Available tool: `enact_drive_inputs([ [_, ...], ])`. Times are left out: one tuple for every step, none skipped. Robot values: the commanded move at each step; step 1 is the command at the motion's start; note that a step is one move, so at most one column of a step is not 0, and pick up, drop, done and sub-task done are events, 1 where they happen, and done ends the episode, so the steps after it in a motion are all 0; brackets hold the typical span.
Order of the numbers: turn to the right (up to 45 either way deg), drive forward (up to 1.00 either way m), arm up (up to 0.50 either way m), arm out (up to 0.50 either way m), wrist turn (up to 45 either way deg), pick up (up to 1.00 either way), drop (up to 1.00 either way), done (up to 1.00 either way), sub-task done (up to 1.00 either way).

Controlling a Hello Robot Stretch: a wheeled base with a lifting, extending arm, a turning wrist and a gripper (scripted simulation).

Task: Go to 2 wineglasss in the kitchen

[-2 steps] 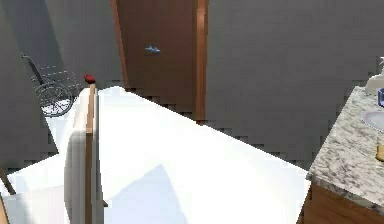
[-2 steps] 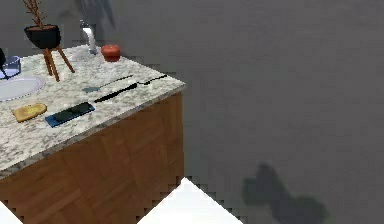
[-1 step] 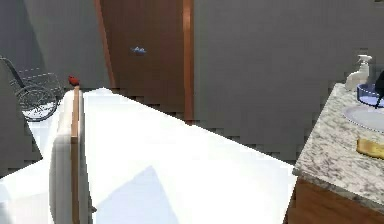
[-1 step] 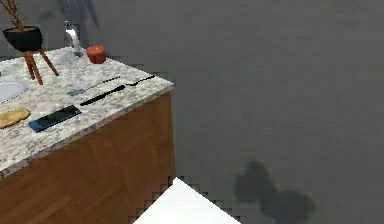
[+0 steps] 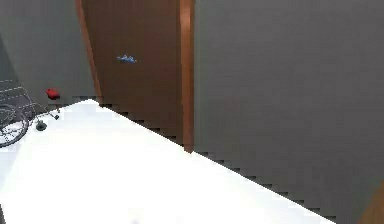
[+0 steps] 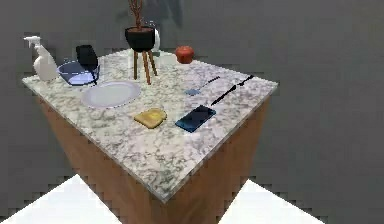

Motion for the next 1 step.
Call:
enact_drive_inputs([
  [45.0,0.00,0.00,0.00,0.0,0.00,0.00,0.00,0.00],
])
